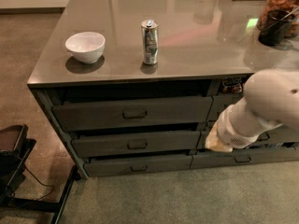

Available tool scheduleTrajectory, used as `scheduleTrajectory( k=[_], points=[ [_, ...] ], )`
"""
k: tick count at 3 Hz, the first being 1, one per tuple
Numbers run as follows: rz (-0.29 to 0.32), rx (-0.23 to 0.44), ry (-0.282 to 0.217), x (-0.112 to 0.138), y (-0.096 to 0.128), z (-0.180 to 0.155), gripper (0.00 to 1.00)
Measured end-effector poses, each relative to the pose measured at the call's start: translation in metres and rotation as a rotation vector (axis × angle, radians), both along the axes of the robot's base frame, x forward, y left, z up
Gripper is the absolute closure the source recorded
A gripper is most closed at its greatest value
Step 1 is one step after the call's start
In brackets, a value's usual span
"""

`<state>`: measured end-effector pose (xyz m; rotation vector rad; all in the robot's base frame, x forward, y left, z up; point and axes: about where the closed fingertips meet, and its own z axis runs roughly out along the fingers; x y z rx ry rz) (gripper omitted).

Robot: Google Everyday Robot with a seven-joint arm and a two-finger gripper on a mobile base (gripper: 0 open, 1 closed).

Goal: Open bottom drawer

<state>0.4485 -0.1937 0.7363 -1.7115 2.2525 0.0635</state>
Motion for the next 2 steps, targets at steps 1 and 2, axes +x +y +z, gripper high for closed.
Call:
scheduleTrajectory(
  k=[1, 2],
  points=[
    [-0.004, 0.008, -0.018, 0.0043, 0.0005, -0.0026, 1.0],
    [-0.004, 0.007, -0.015, 0.0034, 0.0005, -0.0023, 1.0]
  ],
)
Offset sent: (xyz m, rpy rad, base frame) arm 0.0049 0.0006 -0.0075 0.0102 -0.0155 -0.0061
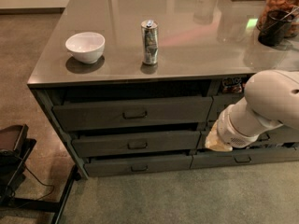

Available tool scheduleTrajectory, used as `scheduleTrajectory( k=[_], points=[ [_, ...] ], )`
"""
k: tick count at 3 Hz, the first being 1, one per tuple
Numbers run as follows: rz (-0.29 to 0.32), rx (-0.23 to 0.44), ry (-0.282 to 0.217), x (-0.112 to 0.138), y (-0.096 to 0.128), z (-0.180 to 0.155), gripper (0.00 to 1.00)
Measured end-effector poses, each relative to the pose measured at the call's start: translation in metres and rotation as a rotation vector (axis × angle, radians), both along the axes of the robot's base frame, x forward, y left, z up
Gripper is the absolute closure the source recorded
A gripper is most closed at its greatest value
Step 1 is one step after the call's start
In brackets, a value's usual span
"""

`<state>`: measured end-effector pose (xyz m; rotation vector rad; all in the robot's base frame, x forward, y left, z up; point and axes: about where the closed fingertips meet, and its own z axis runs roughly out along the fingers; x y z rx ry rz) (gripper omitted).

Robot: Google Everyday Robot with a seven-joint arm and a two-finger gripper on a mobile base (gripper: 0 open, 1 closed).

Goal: Open bottom drawer

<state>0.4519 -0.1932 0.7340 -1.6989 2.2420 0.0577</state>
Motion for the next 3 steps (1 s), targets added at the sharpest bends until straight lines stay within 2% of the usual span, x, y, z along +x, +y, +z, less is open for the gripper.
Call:
scheduleTrajectory(
  k=[1, 2, 3],
  points=[
    [-0.01, 0.035, -0.007, 0.005, 0.0, -0.026, 1.0],
    [-0.023, 0.124, -0.026, 0.018, 0.009, -0.09, 1.0],
    [-0.05, 0.247, -0.063, 0.038, 0.026, -0.157, 1.0]
  ],
)
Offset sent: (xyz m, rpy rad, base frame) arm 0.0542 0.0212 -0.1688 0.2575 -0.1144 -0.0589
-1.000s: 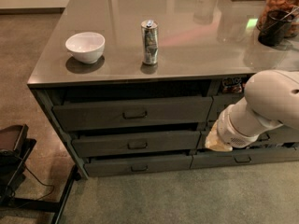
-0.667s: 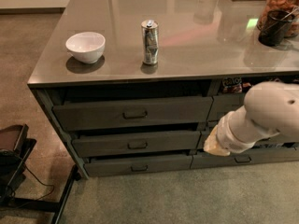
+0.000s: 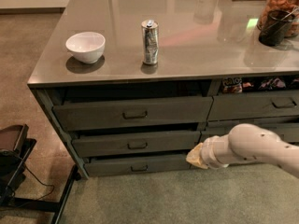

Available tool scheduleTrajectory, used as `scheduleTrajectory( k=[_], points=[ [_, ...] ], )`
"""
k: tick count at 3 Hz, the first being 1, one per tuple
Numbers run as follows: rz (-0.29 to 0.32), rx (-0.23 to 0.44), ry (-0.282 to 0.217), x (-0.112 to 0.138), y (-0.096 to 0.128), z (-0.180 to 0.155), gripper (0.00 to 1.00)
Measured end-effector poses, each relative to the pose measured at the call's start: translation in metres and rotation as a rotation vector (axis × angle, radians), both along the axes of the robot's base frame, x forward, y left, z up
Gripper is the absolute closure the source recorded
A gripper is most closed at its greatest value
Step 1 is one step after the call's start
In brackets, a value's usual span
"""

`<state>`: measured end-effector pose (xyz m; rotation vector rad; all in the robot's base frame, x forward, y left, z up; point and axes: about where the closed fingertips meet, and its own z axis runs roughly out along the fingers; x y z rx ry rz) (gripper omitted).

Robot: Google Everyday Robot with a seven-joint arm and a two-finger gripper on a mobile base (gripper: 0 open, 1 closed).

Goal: Open bottom drawer

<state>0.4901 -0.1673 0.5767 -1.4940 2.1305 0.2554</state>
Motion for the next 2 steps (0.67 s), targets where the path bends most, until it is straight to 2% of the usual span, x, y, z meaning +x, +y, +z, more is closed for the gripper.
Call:
scheduleTrajectory(
  k=[1, 2],
  points=[
    [-0.012, 0.075, -0.013, 0.027, 0.015, -0.069, 1.0],
    [-0.018, 0.116, 0.059, 0.011, 0.025, -0.113, 1.0]
  ],
)
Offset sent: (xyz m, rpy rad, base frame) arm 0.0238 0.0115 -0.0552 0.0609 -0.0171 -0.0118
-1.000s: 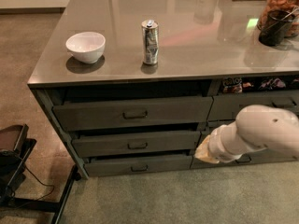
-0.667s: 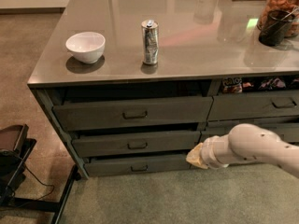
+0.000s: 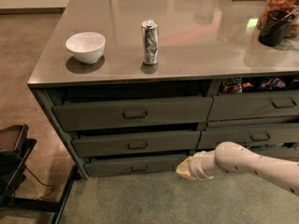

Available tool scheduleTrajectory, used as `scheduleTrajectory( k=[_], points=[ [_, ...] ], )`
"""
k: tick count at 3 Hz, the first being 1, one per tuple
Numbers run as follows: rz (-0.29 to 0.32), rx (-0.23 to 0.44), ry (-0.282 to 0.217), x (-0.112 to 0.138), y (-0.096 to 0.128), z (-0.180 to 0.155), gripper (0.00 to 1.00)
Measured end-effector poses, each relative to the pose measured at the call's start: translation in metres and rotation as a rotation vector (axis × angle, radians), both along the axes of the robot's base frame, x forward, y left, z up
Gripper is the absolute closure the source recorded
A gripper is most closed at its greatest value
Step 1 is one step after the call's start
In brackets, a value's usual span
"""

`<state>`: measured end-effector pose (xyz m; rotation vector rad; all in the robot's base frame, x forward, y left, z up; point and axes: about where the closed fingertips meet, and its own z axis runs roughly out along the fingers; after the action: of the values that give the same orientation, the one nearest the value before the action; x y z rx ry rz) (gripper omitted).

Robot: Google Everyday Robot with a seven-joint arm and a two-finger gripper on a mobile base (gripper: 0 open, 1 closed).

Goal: Open bottom drawer

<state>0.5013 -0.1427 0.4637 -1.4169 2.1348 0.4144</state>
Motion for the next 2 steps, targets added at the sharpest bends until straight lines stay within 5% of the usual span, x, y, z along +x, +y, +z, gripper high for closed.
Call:
scheduleTrajectory(
  k=[2],
  points=[
    [0.009, 0.0, 0.014, -0.004, 0.0, -0.023, 1.0]
  ],
)
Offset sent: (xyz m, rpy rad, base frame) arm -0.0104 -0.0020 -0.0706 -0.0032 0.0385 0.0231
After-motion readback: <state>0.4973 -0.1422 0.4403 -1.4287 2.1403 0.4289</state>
